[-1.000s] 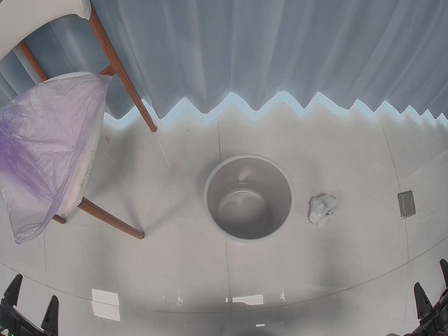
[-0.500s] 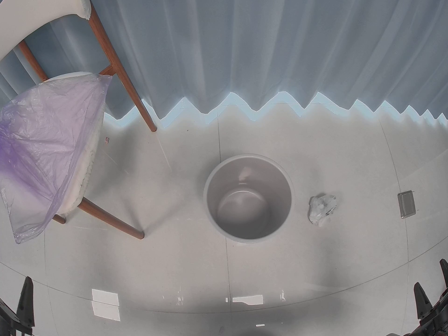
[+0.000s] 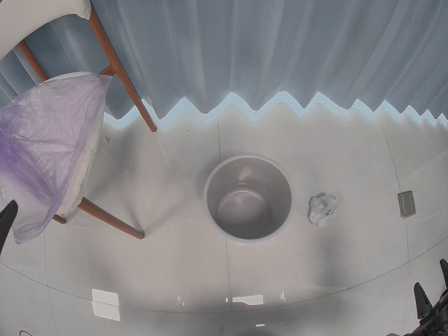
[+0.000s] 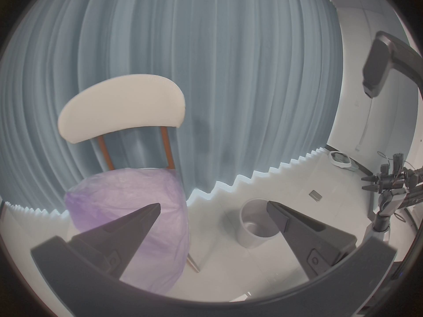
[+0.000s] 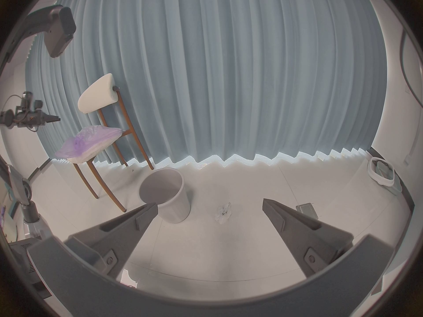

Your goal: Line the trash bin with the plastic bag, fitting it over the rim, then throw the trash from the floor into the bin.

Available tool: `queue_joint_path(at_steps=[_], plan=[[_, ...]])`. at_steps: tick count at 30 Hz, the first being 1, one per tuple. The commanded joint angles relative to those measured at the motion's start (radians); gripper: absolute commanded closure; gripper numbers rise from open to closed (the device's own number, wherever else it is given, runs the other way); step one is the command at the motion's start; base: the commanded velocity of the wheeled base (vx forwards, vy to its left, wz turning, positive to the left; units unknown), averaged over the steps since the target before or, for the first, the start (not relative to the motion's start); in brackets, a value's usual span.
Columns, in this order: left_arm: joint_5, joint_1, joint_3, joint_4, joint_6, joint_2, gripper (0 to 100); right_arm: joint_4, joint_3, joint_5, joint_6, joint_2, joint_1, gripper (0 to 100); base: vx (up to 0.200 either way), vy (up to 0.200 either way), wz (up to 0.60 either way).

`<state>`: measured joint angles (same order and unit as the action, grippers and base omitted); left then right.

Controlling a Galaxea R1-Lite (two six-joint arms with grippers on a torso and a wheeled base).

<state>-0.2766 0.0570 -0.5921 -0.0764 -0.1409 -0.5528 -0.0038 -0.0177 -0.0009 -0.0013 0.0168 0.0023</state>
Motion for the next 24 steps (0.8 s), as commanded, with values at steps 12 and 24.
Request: queue_joint_path(at_steps=[12,24], plan=[[0.214,0.121,-0.290,0.000,-0.077,-0.567,0,-0.001,0.018,0.001,-0.002,-0.017,0.001,0,0.000,0.000,0.00],[0.608,0.280,-0.330,-0.005,-0.131,-0.754,0,-0.001,0.018,0.001,-0.002,-0.017,0.001,0,0.000,0.000,0.00]])
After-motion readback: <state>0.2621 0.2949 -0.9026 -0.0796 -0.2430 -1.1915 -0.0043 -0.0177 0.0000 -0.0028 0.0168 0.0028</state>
